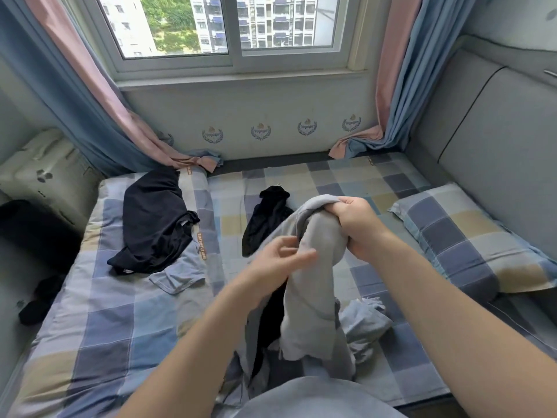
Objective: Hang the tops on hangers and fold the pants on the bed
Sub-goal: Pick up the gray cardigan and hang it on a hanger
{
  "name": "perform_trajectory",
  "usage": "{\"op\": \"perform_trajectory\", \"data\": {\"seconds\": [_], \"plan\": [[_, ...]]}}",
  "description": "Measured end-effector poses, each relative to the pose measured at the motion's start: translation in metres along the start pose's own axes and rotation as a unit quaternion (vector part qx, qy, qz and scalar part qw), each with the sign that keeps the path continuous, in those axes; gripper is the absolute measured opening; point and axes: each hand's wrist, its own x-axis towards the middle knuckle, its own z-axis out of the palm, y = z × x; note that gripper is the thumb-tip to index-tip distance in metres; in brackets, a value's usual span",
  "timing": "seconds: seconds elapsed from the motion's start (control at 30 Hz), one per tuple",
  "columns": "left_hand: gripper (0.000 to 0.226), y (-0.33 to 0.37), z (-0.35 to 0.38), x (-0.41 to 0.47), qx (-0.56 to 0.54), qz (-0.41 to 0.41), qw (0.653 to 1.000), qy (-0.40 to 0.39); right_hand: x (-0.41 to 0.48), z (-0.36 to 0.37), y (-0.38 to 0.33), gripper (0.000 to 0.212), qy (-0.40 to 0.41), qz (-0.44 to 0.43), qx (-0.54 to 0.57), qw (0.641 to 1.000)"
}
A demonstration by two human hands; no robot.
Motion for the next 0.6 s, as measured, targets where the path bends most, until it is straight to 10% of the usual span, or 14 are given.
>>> {"op": "perform_trajectory", "data": {"seconds": [0.1,0.3,0.43,0.6], "plan": [[0.054,-0.013,0.016,0.001,0.067,0.056,0.996,-0.036,-0.003,0.011,-0.012,0.027,-0.018,-0.008,0.023,1.0],[0.012,-0.018,-0.009,0.009,0.051,0.095,0.985,0.135,-0.006,0.018,-0.01,0.013,-0.06,0.012,0.09,0.994],[0.028,-0.005,-0.029,0.012,-0.022,0.028,0.964,0.263,-0.023,0.018,0.015,0.034,-0.053,-0.042,-0.048,0.997],[0.037,0.03,-0.037,0.006,-0.192,-0.002,0.938,0.288,-0.062,0.041,0.074,0.088,-0.23,-0.011,-0.146,0.962]]}}
